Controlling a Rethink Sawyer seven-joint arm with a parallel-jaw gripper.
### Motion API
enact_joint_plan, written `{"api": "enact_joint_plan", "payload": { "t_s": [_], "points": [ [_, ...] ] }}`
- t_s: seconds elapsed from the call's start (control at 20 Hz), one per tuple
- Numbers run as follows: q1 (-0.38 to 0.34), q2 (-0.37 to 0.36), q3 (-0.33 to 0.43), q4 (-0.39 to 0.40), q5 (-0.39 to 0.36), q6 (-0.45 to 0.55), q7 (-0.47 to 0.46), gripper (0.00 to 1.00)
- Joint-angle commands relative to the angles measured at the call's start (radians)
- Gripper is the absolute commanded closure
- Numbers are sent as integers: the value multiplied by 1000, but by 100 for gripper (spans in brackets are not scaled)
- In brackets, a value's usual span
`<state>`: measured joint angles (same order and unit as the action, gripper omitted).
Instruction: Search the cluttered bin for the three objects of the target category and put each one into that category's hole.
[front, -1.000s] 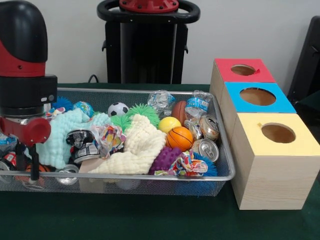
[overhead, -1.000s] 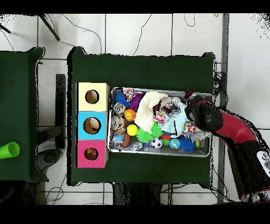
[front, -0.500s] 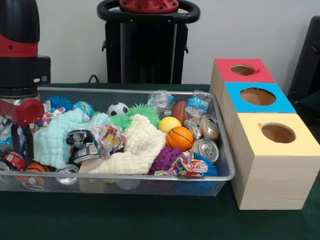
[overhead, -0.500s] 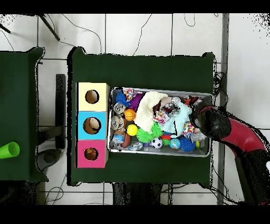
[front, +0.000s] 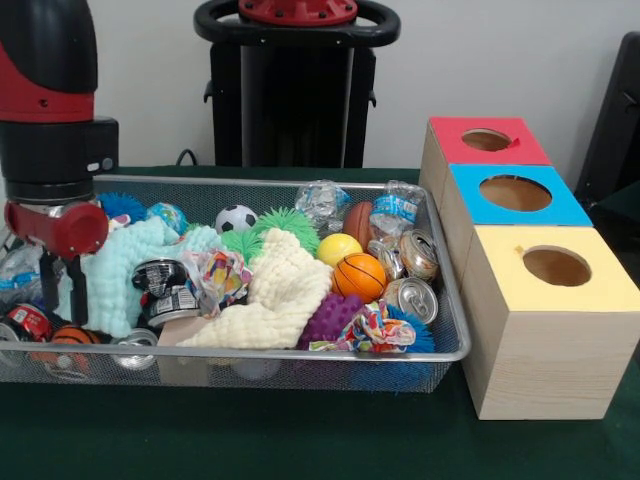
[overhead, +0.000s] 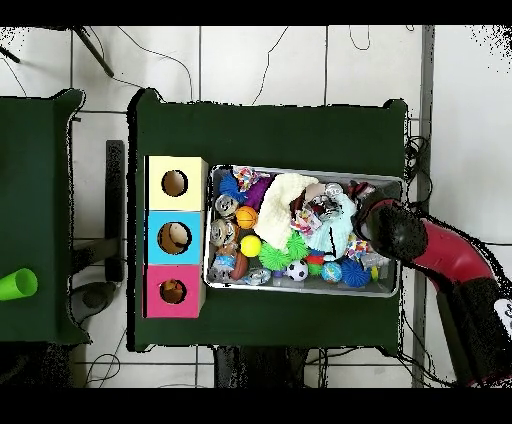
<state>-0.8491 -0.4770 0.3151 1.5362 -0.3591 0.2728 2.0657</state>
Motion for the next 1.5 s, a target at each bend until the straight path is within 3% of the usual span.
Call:
{"api": "enact_joint_plan", "payload": {
  "t_s": [0.05, 0.35, 0.75, 1.0, 1.15, 1.5],
  "points": [
    [57, 73, -56, 116, -53, -130, 114, 0],
    [50, 94, -65, 153, -56, -211, 105, 0],
    [6, 152, -59, 139, -63, -282, 69, 0],
    [-90, 148, 14, 157, -77, -245, 15, 0],
    [-150, 141, 67, 141, -69, -162, -42, 0],
    [-150, 82, 83, 127, -13, -47, -47, 0]
  ]
}}
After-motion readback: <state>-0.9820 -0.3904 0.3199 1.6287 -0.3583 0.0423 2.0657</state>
